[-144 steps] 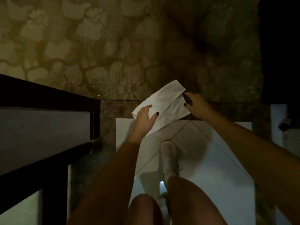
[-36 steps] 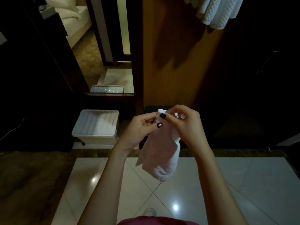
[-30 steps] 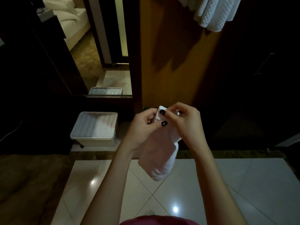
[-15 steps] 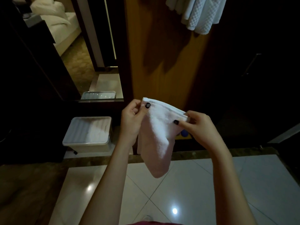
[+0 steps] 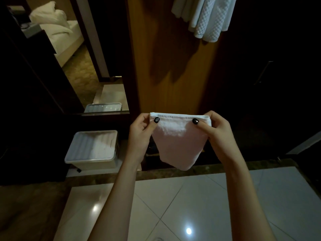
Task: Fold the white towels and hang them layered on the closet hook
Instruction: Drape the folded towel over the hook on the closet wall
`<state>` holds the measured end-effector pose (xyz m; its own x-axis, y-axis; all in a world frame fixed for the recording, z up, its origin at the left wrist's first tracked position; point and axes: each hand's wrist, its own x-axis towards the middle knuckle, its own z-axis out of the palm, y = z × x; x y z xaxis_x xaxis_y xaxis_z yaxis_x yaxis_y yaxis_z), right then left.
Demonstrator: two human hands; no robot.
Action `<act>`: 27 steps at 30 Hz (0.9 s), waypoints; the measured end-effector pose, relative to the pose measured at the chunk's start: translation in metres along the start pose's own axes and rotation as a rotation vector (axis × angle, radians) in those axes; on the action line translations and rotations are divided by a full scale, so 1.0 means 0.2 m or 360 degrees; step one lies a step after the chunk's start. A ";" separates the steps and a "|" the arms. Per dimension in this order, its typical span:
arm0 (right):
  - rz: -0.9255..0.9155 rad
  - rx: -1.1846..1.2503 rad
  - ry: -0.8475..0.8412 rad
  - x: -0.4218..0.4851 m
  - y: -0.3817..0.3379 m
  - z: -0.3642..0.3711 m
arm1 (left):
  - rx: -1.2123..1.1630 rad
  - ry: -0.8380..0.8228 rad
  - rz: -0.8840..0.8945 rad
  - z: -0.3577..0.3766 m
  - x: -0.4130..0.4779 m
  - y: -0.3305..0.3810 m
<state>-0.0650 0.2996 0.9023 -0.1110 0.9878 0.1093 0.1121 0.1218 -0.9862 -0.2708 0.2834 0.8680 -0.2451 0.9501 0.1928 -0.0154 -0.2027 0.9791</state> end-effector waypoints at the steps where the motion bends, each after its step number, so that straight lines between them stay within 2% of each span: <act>1: 0.0013 0.0070 -0.0055 -0.01 0.00 -0.01 | -0.0039 -0.0016 -0.0001 0.00 0.00 0.01; 7: 0.0097 0.0337 -0.0301 0.00 0.00 -0.04 | -0.0080 -0.0037 0.0068 0.00 0.04 0.05; 14: 0.0096 0.0631 -0.0402 0.00 0.00 -0.06 | -0.0093 -0.0150 -0.0120 -0.05 0.04 0.10; 21: 0.0061 0.0637 -0.0484 -0.02 -0.03 -0.05 | -0.0381 -0.0370 -0.0201 -0.04 0.02 0.12; 27: 0.0051 0.0629 -0.0619 -0.03 -0.04 -0.05 | -0.0410 -0.0532 -0.0196 0.00 0.00 0.16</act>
<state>-0.0557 0.2942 0.9099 -0.4784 0.8726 0.0986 -0.2496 -0.0275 -0.9680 -0.2720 0.2762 0.8986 0.1005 0.9867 0.1275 -0.2764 -0.0954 0.9563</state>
